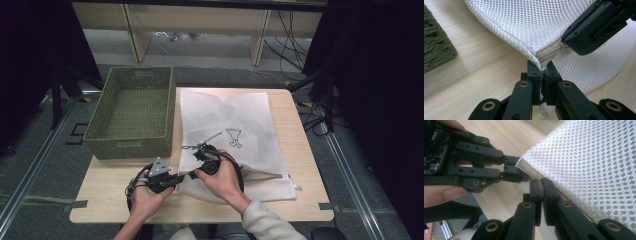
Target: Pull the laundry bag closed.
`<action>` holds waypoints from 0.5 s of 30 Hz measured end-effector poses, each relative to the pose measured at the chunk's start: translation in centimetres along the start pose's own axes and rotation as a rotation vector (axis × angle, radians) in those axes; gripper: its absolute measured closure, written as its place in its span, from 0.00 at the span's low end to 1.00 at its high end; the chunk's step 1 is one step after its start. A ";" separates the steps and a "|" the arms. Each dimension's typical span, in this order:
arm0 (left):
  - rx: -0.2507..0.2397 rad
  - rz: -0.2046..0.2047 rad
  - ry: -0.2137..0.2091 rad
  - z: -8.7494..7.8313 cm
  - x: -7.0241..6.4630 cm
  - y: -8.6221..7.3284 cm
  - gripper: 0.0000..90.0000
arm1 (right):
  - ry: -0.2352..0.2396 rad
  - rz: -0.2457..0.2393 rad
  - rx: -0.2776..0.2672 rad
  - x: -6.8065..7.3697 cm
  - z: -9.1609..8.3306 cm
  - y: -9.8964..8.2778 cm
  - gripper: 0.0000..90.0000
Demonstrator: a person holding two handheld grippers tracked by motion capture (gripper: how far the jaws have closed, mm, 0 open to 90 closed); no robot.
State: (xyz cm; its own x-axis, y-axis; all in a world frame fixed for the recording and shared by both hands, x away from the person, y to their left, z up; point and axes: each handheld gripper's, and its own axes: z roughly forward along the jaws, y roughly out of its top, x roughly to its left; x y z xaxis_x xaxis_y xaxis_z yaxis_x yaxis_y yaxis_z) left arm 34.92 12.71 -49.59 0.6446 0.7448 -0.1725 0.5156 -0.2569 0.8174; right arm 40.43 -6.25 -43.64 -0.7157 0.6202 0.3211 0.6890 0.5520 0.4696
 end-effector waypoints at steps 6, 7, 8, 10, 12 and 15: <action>-0.012 -0.001 0.027 -0.8 0.6 0.4 0.95 | -0.050 0.050 0.007 -0.2 -0.7 -0.2 0.98; -0.023 -0.016 0.023 -0.7 0.4 0.5 0.95 | -0.051 0.047 -0.002 -0.5 -0.8 -0.3 0.98; -0.027 -0.013 0.023 -0.6 0.3 0.4 0.95 | -0.041 0.039 -0.009 -0.8 -1.0 -0.4 0.98; -0.017 -0.006 0.026 -0.5 0.2 0.4 0.95 | -0.051 0.044 -0.005 -0.7 -1.1 -0.4 0.98; -0.018 0.005 0.023 -0.5 0.3 0.4 0.95 | -0.053 0.055 0.007 -0.6 -1.1 -0.5 0.98; -0.014 -0.003 0.027 -0.5 0.3 0.4 0.95 | -0.043 0.040 -0.010 -0.8 -1.0 -0.6 0.98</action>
State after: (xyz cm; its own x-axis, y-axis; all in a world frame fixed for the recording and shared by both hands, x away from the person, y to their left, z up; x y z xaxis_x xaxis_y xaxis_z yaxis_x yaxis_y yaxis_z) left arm 34.99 13.12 -49.01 0.6278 0.7616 -0.1604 0.5092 -0.2460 0.8248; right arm 40.45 -7.69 -43.36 -0.6817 0.6653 0.3043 0.7159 0.5208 0.4651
